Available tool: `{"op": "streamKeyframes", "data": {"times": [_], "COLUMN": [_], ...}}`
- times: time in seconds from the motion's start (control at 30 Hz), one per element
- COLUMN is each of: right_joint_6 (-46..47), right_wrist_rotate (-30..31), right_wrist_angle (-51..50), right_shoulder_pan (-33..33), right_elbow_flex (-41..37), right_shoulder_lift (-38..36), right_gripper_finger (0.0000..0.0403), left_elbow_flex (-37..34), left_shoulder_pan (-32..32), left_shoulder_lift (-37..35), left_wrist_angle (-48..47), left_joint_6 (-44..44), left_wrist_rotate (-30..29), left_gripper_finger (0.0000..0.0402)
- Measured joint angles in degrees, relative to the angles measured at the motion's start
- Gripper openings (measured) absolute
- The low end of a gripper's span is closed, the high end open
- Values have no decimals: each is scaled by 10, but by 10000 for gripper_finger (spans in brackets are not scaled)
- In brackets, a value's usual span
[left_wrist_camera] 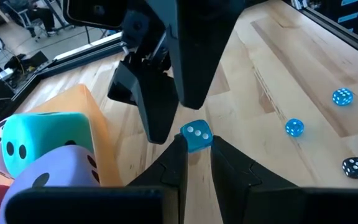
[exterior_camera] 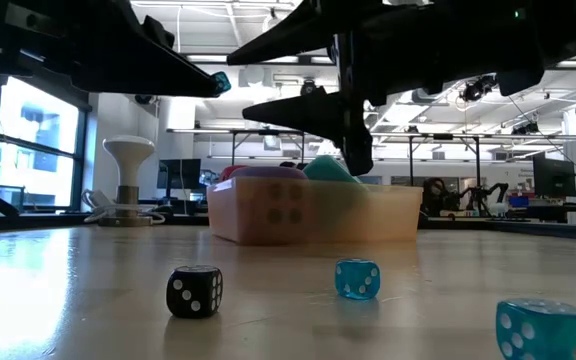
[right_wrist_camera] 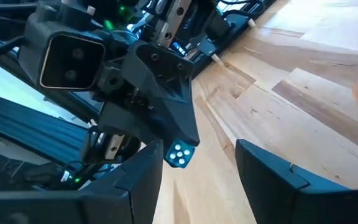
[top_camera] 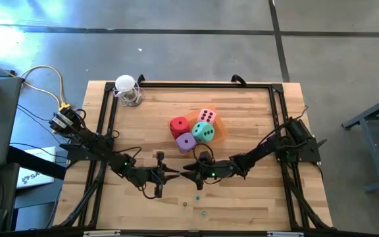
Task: Pick & Place Dice
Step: Put the small blue dice into the orange bin
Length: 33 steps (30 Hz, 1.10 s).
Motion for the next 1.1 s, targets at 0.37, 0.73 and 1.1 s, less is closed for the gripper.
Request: {"op": "streamKeyframes", "data": {"times": [0.37, 0.73, 1.1], "right_joint_6": [0, 3, 12], "right_wrist_rotate": [-14, -11, -11], "right_wrist_angle": [-2, -5, -5], "right_shoulder_pan": [-3, -15, -18], "right_elbow_flex": [0, 0, 0], "right_shoulder_lift": [0, 0, 0], "right_gripper_finger": [177, 177, 177], "left_elbow_flex": [0, 0, 0], "left_shoulder_pan": [27, 37, 42], "left_shoulder_lift": [0, 0, 0], "left_wrist_angle": [0, 5, 5], "left_joint_6": [0, 7, 13], "left_wrist_rotate": [23, 26, 26], "left_gripper_finger": [49, 49, 49]}}
